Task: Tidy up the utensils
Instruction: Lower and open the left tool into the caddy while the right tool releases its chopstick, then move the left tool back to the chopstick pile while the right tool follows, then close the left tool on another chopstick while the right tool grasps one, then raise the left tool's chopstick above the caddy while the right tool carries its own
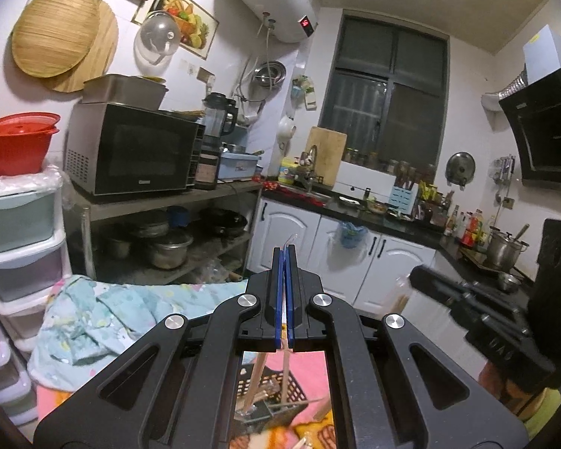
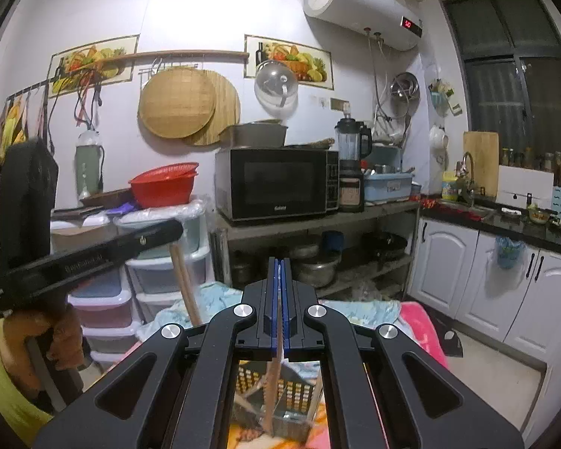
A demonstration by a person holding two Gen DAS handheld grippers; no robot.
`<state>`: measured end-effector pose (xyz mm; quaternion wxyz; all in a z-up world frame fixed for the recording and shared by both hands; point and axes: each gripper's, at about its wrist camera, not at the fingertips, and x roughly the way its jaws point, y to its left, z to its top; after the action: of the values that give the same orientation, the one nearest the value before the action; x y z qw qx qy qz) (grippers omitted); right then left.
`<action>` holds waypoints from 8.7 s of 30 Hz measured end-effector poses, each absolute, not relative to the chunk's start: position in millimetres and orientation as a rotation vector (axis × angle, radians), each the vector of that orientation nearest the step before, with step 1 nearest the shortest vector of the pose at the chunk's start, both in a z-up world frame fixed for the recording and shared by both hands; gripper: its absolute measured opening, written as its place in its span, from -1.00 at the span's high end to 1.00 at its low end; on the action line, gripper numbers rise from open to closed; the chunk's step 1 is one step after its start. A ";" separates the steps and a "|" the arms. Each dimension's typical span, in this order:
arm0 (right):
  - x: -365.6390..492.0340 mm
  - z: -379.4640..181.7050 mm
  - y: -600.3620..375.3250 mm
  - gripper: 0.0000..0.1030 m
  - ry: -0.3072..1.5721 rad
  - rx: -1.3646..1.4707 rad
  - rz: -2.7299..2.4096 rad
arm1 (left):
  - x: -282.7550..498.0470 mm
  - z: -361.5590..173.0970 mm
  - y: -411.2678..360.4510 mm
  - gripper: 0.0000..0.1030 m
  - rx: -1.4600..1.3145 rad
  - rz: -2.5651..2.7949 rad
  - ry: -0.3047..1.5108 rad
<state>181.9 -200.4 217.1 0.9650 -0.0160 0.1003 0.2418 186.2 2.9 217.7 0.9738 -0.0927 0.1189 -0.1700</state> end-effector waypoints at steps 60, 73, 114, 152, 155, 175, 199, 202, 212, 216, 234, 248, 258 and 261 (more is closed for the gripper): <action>244.0 112.7 -194.5 -0.19 0.425 -0.040 0.358 | 215.1 114.3 45.2 -0.79 -0.224 -0.184 0.400; 198.8 103.8 -225.4 -0.48 0.437 -0.004 0.332 | 172.5 97.6 46.2 -0.79 -0.262 -0.171 0.436; 130.0 9.3 -236.5 -0.82 0.609 -0.088 0.307 | 110.1 17.7 35.2 -0.79 -0.219 -0.156 0.618; 161.1 -67.5 -231.4 -0.78 0.802 -0.156 0.295 | 139.8 -85.4 40.0 -0.50 -0.325 -0.185 0.877; 165.0 -72.7 -228.4 -0.73 0.826 -0.147 0.308 | 148.3 -89.8 44.1 -0.32 -0.379 -0.197 0.884; 230.8 -111.4 -217.7 -0.06 1.058 0.136 0.308 | 196.7 -109.6 53.1 0.07 -0.478 -0.108 0.954; 237.2 -112.7 -235.6 0.94 1.044 0.163 0.269 | 204.7 -110.3 54.0 0.76 -0.309 -0.064 0.951; 235.7 -111.3 -238.7 0.95 1.049 0.170 0.277 | 203.7 -109.8 57.5 0.79 -0.326 -0.077 0.955; 224.1 -84.9 -241.6 0.95 0.992 0.114 0.304 | 185.3 -94.2 76.9 0.84 -0.387 -0.088 0.896; 215.6 -62.0 -242.3 0.95 0.931 0.110 0.327 | 172.3 -74.1 85.2 0.86 -0.381 -0.077 0.833; 176.9 29.0 -223.3 0.95 0.710 0.093 0.478 | 129.3 10.2 60.7 0.94 -0.355 -0.194 0.642; 156.1 70.1 -227.3 0.95 0.587 0.068 0.481 | 116.1 57.2 17.1 0.95 -0.292 -0.306 0.549; 142.5 101.0 -243.6 0.95 0.478 0.058 0.442 | 116.7 86.2 -10.5 0.95 -0.245 -0.365 0.497; 136.3 111.6 -249.8 0.95 0.440 0.061 0.435 | 117.3 97.2 -19.0 0.95 -0.230 -0.384 0.476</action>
<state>136.3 -249.8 111.6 0.9520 0.0301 0.2167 0.2139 117.3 -19.0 97.2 0.9470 -0.1132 0.2338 -0.1888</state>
